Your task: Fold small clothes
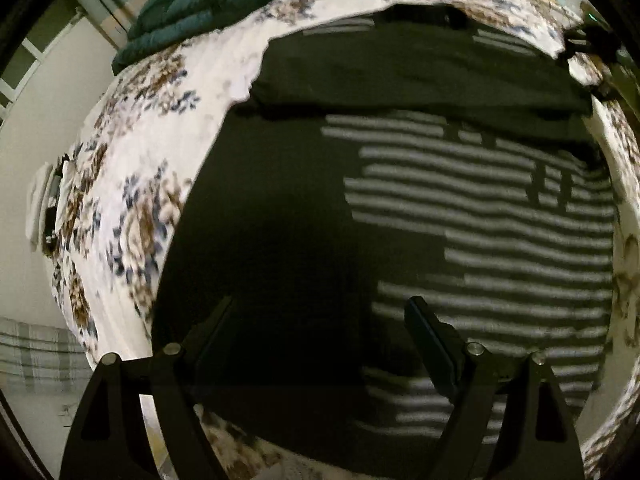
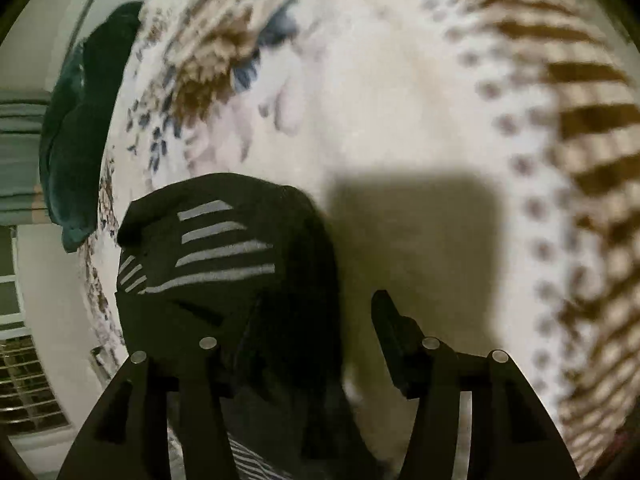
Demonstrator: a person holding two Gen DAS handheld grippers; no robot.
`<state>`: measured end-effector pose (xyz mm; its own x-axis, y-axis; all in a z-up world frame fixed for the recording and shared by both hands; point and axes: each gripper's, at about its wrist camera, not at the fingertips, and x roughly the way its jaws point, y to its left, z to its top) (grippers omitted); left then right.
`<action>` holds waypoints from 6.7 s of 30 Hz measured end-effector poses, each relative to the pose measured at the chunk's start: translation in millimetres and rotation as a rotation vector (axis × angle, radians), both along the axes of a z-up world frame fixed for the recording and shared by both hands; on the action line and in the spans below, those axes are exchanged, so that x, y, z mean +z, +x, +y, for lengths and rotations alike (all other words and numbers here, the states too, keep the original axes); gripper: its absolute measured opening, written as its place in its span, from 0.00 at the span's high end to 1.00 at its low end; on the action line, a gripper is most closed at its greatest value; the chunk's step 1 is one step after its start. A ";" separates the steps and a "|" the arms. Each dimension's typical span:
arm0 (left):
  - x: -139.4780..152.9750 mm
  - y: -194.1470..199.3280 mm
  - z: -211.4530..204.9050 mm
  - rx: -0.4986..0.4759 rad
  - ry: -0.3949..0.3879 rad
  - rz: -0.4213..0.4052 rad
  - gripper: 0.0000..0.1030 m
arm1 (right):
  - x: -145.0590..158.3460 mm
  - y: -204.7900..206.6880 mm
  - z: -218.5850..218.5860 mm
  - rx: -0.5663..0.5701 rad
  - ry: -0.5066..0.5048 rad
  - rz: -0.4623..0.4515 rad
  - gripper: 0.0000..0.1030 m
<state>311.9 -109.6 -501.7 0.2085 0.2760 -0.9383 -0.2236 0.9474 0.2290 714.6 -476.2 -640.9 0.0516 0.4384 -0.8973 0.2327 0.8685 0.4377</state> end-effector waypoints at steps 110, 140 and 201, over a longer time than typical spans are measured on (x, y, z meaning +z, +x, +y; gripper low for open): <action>-40.7 -42.9 154.6 0.153 -0.538 -0.062 0.46 | 33.6 -206.6 287.1 0.317 -0.227 0.060 0.48; -61.6 -58.5 173.8 0.072 -0.377 -0.058 0.97 | 40.9 -33.2 450.0 0.400 -0.236 -0.090 0.33; -38.5 -96.3 240.9 0.005 -0.766 -0.069 0.94 | -42.2 -506.3 291.0 -0.035 0.145 0.086 0.90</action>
